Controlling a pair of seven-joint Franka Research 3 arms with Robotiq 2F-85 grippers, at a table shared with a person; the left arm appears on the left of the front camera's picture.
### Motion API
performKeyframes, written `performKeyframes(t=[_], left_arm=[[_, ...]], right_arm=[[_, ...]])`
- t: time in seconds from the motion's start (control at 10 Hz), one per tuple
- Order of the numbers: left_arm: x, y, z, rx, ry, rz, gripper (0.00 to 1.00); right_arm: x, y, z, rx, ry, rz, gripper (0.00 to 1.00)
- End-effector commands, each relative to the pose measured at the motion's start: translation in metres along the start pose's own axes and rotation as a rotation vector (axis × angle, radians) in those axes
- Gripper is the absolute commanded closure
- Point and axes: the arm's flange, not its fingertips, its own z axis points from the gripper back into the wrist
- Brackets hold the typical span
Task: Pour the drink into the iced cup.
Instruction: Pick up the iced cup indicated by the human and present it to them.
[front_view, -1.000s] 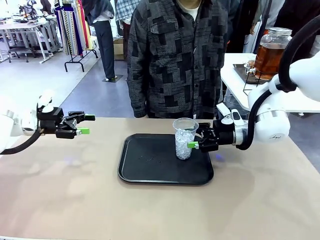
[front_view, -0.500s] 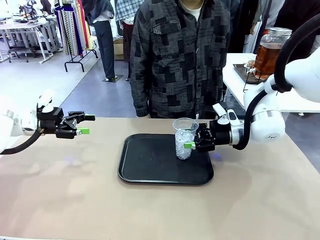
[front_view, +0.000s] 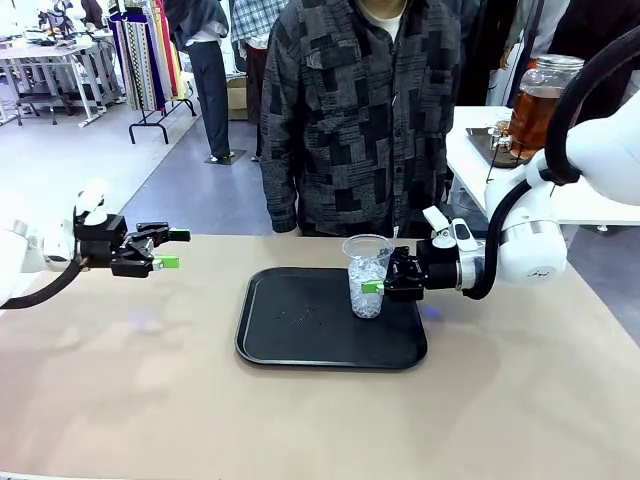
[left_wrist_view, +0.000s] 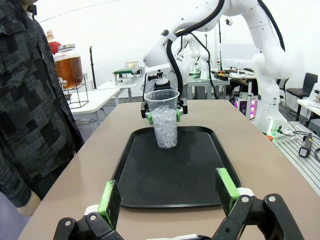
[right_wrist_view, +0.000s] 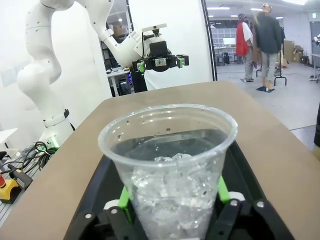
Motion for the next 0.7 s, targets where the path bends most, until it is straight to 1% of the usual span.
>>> performKeyframes(t=[0.0,0.3,0.4,0.5,0.6], left_arm=[[0.002,0.000,0.000,0.001,0.002,0.007,0.00],[0.002,0.000,0.000,0.001,0.002,0.007,0.00],[0.002,0.000,0.000,0.001,0.002,0.007,0.00],[0.002,0.000,0.000,0.001,0.002,0.007,0.00],[0.002,0.000,0.000,0.001,0.002,0.007,0.00]], right_arm=[[0.005,-0.004,-0.004,-0.020,-0.017,-0.025,0.37],[0.004,-0.005,-0.004,-0.004,-0.034,-0.033,0.37],[0.013,-0.003,-0.002,0.010,-0.056,-0.026,0.37],[0.032,-0.004,0.005,0.008,-0.081,-0.018,0.37],[0.057,-0.005,0.012,0.009,-0.091,-0.005,0.37]])
